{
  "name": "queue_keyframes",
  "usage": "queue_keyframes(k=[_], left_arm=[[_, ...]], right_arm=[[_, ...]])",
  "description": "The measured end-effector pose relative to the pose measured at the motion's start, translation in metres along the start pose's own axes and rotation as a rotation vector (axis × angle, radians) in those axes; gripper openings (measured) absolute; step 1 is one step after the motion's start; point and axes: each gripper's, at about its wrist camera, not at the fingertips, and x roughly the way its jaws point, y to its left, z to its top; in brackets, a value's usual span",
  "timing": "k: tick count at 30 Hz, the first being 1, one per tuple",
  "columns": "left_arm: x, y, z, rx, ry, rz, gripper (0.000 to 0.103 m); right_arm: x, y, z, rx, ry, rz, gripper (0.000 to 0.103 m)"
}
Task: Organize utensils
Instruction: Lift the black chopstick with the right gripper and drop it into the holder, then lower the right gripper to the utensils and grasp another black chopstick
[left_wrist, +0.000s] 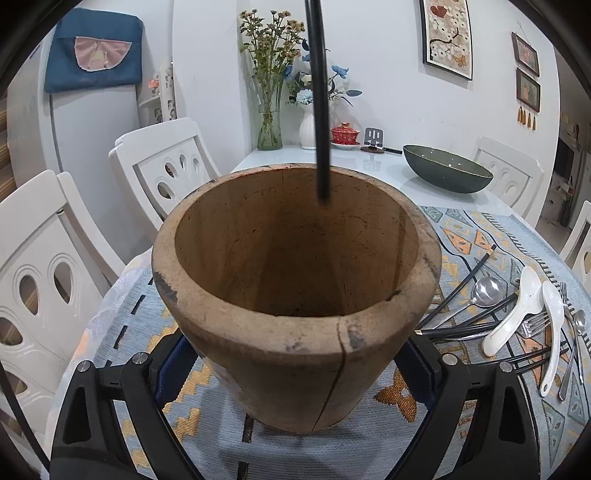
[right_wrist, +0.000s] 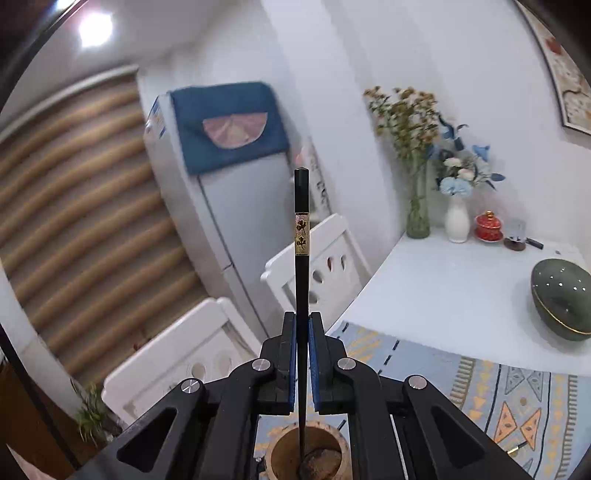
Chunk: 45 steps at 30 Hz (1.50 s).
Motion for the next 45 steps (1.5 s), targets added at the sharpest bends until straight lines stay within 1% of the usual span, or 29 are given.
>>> queue_keyframes(k=[2,4,5,8,9,12,16,22,27,31,34,36,39,43,45], left_arm=[[0.0,0.0,0.0,0.001,0.0,0.001,0.095],[0.0,0.0,0.0,0.002,0.0,0.003,0.095],[0.0,0.0,0.0,0.003,0.0,0.003,0.095],[0.001,0.0,0.0,0.001,0.004,0.003,0.095],[0.001,0.001,0.0,0.0,0.005,0.003,0.096],[0.001,0.001,0.0,-0.002,0.005,0.004,0.096],[0.002,0.001,0.0,0.003,0.004,0.007,0.096],[0.001,0.0,0.0,0.004,0.004,0.009,0.096],[0.001,0.0,0.0,0.004,0.004,0.008,0.096],[0.002,0.0,0.0,0.005,0.004,0.009,0.096],[0.002,0.0,0.0,0.005,0.004,0.009,0.096],[0.002,0.0,0.0,0.005,0.004,0.01,0.096],[0.002,0.0,0.0,0.006,0.004,0.011,0.096],[0.002,0.0,0.0,0.005,0.004,0.009,0.096],[0.002,0.0,0.0,0.004,0.004,0.008,0.096]], right_arm=[[0.003,0.004,-0.007,-0.038,0.013,0.004,0.006],[0.008,0.007,-0.014,-0.077,0.046,0.01,0.006],[0.012,0.008,-0.017,-0.087,0.082,0.031,0.006],[0.021,0.002,-0.025,-0.067,0.172,0.06,0.008],[0.021,0.0,-0.027,-0.051,0.186,0.072,0.008],[0.011,-0.009,-0.028,0.014,0.16,0.103,0.009],[-0.001,-0.021,-0.022,0.077,0.13,0.107,0.01],[-0.014,-0.051,-0.018,0.177,0.118,0.054,0.01],[-0.02,-0.081,-0.033,0.253,0.168,0.006,0.01],[-0.019,-0.097,-0.055,0.274,0.244,-0.03,0.011],[-0.009,-0.108,-0.08,0.269,0.353,-0.048,0.011],[-0.003,-0.114,-0.104,0.273,0.438,-0.055,0.011],[0.004,-0.122,-0.132,0.267,0.521,-0.095,0.011],[0.016,-0.126,-0.152,0.249,0.592,-0.113,0.011],[0.024,-0.123,-0.158,0.199,0.629,-0.13,0.011]])
